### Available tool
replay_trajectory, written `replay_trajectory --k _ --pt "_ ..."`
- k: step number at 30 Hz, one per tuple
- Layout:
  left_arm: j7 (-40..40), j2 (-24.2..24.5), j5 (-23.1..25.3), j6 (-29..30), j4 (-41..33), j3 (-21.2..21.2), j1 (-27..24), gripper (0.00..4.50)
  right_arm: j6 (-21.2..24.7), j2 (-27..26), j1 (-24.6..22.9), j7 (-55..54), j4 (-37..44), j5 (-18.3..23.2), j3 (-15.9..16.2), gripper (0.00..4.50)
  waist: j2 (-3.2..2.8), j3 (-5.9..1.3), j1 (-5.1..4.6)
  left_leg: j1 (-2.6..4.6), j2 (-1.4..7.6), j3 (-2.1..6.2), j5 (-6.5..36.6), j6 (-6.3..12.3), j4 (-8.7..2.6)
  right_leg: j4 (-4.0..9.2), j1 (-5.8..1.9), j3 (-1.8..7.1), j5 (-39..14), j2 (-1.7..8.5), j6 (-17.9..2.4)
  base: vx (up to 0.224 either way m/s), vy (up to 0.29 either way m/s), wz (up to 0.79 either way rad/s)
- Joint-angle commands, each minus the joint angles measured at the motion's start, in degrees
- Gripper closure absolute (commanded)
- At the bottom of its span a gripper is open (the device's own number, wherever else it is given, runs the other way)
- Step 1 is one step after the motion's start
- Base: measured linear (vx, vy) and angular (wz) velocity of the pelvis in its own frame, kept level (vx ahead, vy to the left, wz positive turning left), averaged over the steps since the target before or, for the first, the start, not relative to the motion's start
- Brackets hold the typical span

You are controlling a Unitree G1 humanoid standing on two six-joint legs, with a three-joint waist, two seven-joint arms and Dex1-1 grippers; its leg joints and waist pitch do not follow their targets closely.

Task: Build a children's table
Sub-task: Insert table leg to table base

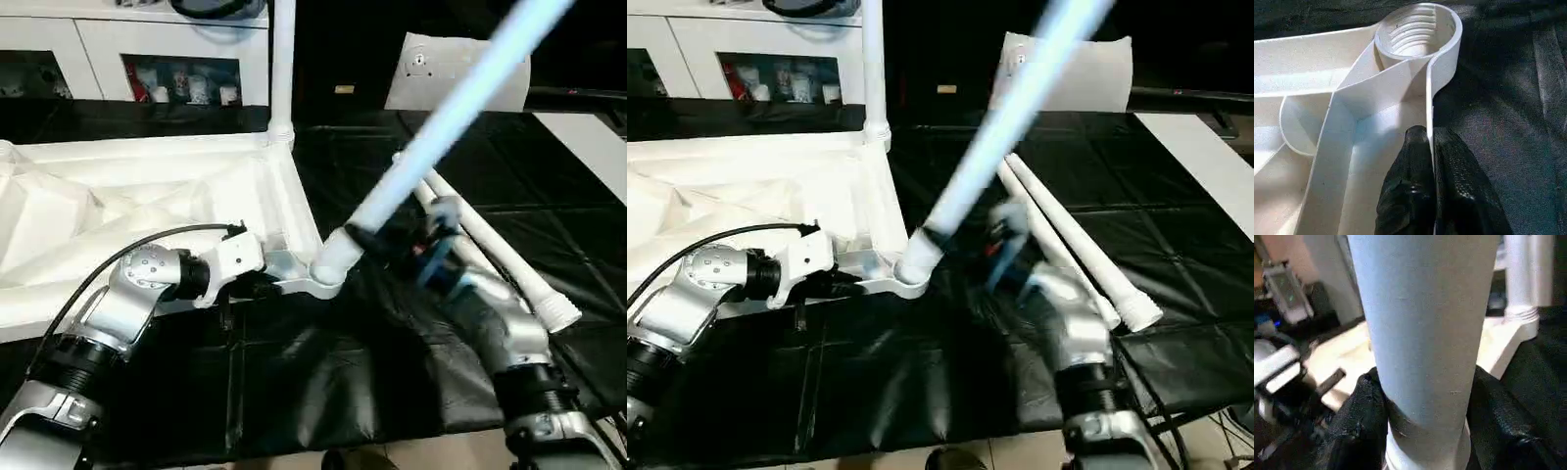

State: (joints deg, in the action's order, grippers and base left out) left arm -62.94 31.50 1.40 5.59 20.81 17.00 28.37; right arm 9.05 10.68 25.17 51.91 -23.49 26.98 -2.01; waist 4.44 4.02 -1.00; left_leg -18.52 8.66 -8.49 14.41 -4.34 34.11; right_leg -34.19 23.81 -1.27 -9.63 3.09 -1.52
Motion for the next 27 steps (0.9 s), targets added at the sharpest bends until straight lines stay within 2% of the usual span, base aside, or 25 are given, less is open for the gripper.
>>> replay_trajectory --k 1,7,10,14,15,16,20,27 --pt "1.0 0.1 1.9 0.3 1.6 1.2 -0.6 4.5 0.5 0.3 0.6 -0.3 0.0 0.0 -0.7 2.6 -0.87 -3.57 0.55 -0.92 3.82 0.38 -0.3 6.48 -3.92 2.67 -3.71 2.52 -6.5 4.82 -17.4 0.0 0.0 0.0" --pt "0.6 0.1 2.0 -0.8 1.8 1.4 -0.5 4.5 2.2 1.0 0.6 0.6 0.4 -1.3 1.4 2.6 -0.82 -3.72 0.61 -0.9 3.75 0.36 -1.8 6.97 -3.76 2.45 -3.79 2.45 -4.9 4.78 -17.5 0.0 0.0 0.0" --pt "-0.2 0.4 2.1 -1.9 1.7 1.8 -0.6 4.5 3.0 2.0 0.7 1.7 0.1 -4.2 4.5 2.6 -0.8 -3.8 0.61 -0.98 3.69 0.35 -2.5 7.37 -3.63 2.38 -3.83 2.36 -4.3 4.75 -17.6 0.0 0.0 0.0" --pt "-1.2 0.5 1.9 -2.1 1.5 2.1 -0.6 4.5 1.7 2.8 1.5 2.2 -2.2 -9.5 9.0 2.61 -0.77 -3.8 0.56 -0.9 3.71 0.33 -2.6 7.26 -3.56 2.3 -3.75 2.35 -4.4 4.8 -17.7 0.0 0.0 0.0" --pt "-1.2 0.5 1.9 -2.1 1.5 2.1 -0.6 4.5 1.5 2.8 1.7 2.2 -2.5 -10.0 9.4 2.61 -0.79 -3.78 0.57 -0.91 3.71 0.31 -2.3 7.18 -3.55 2.31 -3.77 2.39 -4.7 4.82 -17.7 0.0 0.0 0.0" --pt "-1.4 0.5 1.9 -2.2 1.6 2.2 -0.5 4.5 1.1 2.8 2.0 2.1 -3.1 -10.6 9.8 2.61 -0.53 -3.82 0.56 -0.93 3.73 0.27 -2.2 7.13 -3.53 2.33 -3.79 2.42 -4.8 4.87 -17.6 0.0 0.0 0.0" --pt "-1.9 0.5 2.1 -2.6 1.8 2.4 -0.2 4.5 0.3 2.5 3.2 1.7 -5.2 -12.0 10.6 2.61 -0.68 -3.77 0.51 -0.94 3.73 0.34 -1.6 6.75 -3.56 2.28 -3.77 2.42 -5.4 4.81 -17.5 0.0 0.0 0.0" --pt "-2.4 0.6 2.3 -2.7 2.1 2.5 0.3 4.5 3.0 1.1 5.5 3.5 -5.9 -10.4 10.6 2.61 -0.64 -3.87 0.49 -0.9 3.76 0.35 -1.2 6.19 -3.5 2.17 -3.81 2.44 -5.4 4.76 -17.4 0.0 0.0 0.0"
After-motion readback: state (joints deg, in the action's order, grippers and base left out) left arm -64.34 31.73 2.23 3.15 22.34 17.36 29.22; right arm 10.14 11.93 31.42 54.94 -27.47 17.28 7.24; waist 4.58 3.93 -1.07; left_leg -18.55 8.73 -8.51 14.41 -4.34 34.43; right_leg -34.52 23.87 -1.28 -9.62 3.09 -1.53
